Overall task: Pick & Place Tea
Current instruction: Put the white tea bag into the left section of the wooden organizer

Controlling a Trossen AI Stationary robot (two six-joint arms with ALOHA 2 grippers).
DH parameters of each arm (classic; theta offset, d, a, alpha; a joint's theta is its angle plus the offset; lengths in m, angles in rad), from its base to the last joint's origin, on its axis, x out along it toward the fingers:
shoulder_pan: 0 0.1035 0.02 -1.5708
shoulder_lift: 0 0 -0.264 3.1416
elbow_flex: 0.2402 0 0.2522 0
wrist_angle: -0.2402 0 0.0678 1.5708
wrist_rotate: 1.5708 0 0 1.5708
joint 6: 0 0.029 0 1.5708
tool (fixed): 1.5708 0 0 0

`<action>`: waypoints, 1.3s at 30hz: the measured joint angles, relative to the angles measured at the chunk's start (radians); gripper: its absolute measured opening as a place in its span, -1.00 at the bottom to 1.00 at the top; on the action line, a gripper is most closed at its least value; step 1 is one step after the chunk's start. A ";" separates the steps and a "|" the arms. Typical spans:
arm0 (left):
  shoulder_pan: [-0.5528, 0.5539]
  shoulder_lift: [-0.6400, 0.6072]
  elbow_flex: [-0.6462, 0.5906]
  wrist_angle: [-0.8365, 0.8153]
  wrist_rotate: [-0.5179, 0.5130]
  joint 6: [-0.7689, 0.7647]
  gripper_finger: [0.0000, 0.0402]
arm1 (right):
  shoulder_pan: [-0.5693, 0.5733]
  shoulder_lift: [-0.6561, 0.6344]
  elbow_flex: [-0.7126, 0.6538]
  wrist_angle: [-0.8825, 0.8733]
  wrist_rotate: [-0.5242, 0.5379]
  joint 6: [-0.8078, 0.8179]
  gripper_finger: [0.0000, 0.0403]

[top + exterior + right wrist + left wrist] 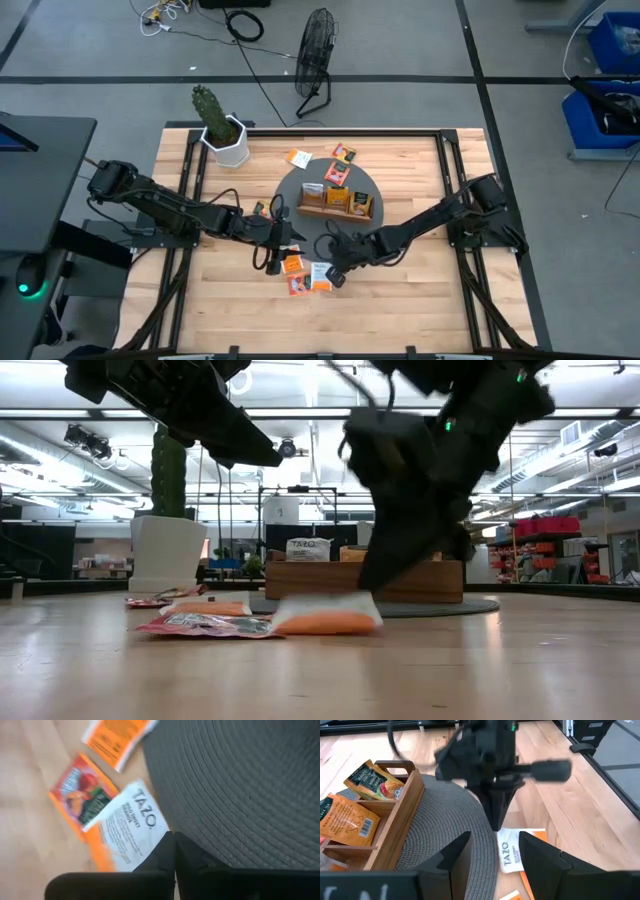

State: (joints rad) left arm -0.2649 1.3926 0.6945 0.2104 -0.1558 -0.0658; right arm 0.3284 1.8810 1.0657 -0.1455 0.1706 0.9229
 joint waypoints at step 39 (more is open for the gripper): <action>-0.013 0.041 -0.001 -0.045 0.005 -0.035 -0.15 | 0.252 0.103 0.004 0.328 0.249 -0.718 0.06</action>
State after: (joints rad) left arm -0.2779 1.4338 0.6937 0.1659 -0.1509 -0.1009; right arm 0.5804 1.9841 1.0695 0.1822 0.4194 0.2046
